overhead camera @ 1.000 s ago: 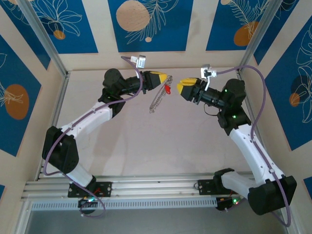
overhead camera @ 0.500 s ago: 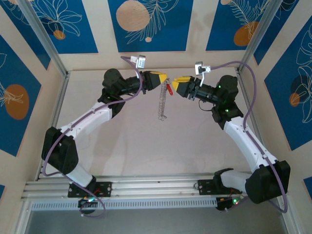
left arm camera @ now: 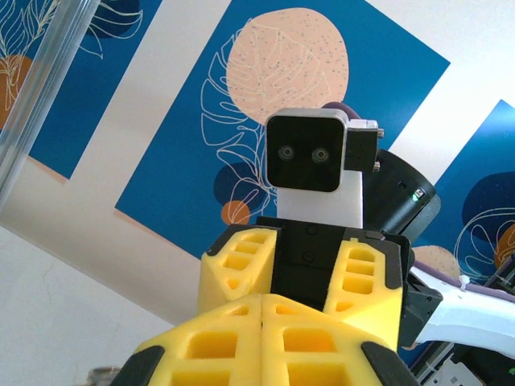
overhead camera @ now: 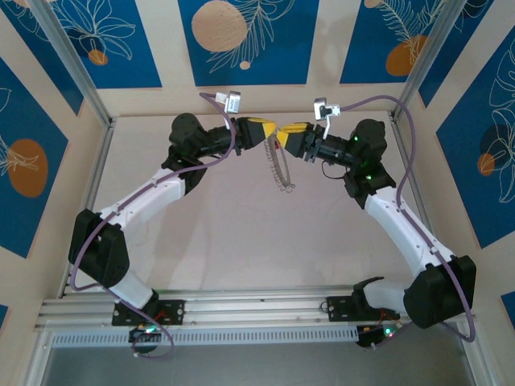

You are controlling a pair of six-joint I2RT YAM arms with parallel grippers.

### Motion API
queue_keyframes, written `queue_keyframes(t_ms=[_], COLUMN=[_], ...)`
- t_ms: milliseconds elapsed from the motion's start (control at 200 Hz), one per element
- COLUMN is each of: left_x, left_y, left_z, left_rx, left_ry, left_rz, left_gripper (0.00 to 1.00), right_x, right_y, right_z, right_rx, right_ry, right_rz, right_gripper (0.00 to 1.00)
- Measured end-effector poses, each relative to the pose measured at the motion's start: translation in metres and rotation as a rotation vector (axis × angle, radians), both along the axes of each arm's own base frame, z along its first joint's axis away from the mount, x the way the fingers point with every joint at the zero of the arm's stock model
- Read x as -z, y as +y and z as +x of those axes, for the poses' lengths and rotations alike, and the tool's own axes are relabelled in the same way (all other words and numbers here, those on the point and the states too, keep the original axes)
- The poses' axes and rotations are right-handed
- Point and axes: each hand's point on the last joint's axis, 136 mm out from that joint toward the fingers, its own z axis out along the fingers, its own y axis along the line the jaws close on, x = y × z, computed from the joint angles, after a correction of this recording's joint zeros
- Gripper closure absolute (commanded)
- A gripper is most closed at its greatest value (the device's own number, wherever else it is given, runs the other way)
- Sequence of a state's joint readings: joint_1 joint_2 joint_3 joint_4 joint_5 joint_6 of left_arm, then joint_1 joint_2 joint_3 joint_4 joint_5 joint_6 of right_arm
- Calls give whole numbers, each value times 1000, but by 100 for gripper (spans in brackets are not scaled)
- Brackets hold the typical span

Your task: Put the keys on the keyring

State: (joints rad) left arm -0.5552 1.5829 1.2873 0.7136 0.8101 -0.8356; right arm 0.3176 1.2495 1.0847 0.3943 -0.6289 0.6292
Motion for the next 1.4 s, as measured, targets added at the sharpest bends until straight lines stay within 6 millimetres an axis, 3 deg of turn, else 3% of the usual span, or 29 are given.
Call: queue_keyframes(t_ms=[155, 375, 540, 830, 1145, 1400], left_x=[0, -2, 0, 0, 12, 29], left_y=[0, 1, 1, 10, 20, 25], left_z=[1, 1, -2, -11, -12, -9], left_rx=[-4, -9, -13, -23, 23, 84], left_ry=[1, -4, -14, -95, -153, -193], left_rz=[-1, -2, 20, 115, 256, 338], left_gripper=[100, 100, 66, 39, 20, 16], right_x=[0, 2, 10, 16, 10, 33], right_y=[6, 4, -4, -13, -12, -5], right_z=[2, 4, 7, 12, 24, 38], right_rx=[-15, -12, -13, -71, -178, -275], right_ry=[-5, 8, 36, 63, 65, 151], right_rz=[-7, -12, -34, -130, -222, -237], right_gripper=[100, 100, 100, 100, 100, 100])
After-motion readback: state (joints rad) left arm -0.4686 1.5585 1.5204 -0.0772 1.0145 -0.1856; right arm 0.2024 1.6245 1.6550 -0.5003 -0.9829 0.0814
